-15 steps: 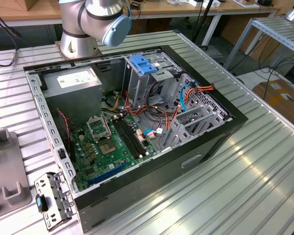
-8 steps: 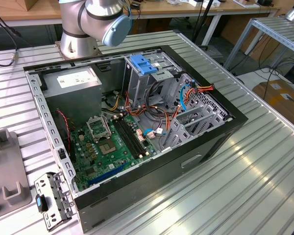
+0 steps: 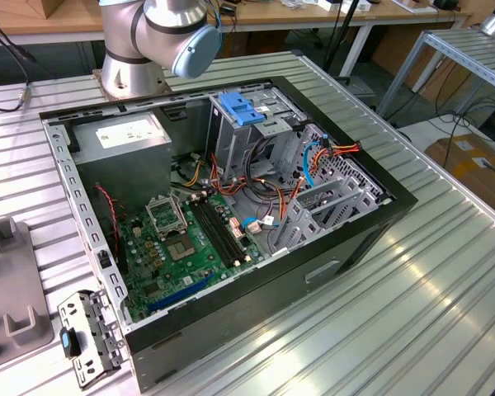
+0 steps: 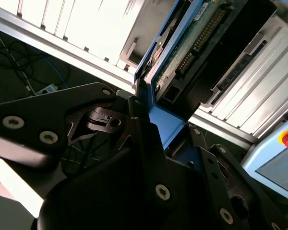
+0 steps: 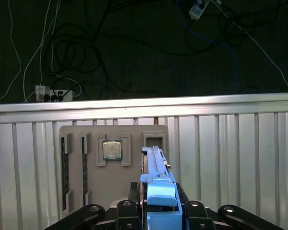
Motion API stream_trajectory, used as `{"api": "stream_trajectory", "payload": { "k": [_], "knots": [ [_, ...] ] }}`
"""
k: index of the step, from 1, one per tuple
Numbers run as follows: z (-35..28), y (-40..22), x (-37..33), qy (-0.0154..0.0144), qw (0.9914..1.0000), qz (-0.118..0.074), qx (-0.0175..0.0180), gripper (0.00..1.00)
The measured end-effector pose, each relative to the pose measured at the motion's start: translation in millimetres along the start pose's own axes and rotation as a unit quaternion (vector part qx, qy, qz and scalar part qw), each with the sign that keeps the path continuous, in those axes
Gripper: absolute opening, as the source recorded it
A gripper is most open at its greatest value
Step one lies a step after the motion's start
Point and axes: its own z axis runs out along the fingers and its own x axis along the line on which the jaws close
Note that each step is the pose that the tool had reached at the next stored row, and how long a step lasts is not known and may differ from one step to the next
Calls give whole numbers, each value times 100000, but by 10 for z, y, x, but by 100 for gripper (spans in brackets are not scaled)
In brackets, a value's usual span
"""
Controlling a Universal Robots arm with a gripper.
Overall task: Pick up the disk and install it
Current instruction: 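Pick up the disk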
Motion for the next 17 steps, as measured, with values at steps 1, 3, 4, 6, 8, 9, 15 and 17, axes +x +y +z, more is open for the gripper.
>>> {"api": "stream_trajectory", "payload": {
  "k": [1, 3, 4, 6, 8, 9, 15, 17],
  "knots": [
    [-1, -1, 0, 19, 100000, -2, 9, 37],
    [-4, -1, 0, 68, 100000, -3, 5, 37],
    [-6, -2, 0, 102, 100000, -5, 4, 37],
    [-8, -3, 0, 171, 100000, -5, 9, 37],
    [-12, -3, 0, 253, 100000, -6, 11, 37],
    [-14, -4, 0, 292, 100000, -5, 8, 37],
    [-28, -6, 0, 512, 99999, -10, 25, 37],
    [-33, -6, 0, 597, 99998, -11, 29, 37]
  ]
}}
